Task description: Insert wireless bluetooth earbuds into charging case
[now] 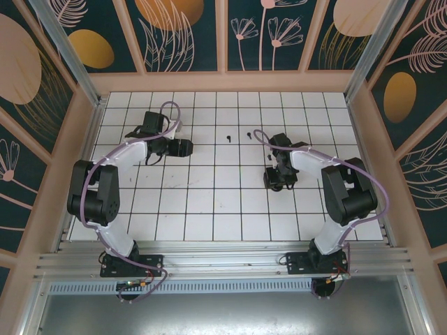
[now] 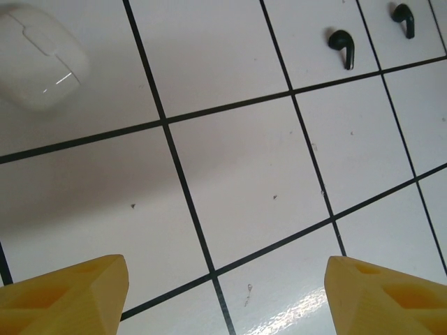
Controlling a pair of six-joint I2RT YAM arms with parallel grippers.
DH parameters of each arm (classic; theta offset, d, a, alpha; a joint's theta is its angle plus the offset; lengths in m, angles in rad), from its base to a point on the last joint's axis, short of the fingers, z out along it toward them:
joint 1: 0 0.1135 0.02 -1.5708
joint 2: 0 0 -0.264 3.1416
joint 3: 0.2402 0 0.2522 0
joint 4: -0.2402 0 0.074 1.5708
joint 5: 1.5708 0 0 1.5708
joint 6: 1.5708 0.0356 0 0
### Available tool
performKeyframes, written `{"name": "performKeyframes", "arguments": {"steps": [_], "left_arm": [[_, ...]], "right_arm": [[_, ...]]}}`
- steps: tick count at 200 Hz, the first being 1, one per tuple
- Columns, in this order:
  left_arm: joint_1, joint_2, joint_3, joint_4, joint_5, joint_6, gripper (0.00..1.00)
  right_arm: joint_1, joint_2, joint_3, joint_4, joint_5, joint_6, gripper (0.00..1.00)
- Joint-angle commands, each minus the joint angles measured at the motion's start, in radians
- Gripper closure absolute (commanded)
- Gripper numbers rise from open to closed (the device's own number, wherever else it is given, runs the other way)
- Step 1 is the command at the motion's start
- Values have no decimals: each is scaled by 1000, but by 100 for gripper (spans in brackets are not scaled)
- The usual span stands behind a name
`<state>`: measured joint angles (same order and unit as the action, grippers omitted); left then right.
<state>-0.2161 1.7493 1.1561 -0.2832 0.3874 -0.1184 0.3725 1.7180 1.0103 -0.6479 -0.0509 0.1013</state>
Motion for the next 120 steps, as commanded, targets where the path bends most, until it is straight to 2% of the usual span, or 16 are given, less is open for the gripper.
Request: {"name": "performKeyframes", "arguments": {"steps": [1, 35, 63, 87, 120], "left_arm": [[-5, -30, -29, 56, 43, -22, 28], [-6, -116, -95, 160, 84, -34, 30], [-33, -249, -249, 412, 137, -81, 32], [-151, -353, -379, 684, 145, -86, 31], [-307, -396, -531, 1084, 95, -185, 29]], "right_arm": [[6, -14, 30, -53, -25, 101, 49], [-5, -95, 65, -12, -93, 251, 57], [-11, -183, 63, 94, -205, 406, 57], [-6, -249, 63, 194, -297, 502, 60], [11, -336, 82, 267, -283, 612, 62]]}}
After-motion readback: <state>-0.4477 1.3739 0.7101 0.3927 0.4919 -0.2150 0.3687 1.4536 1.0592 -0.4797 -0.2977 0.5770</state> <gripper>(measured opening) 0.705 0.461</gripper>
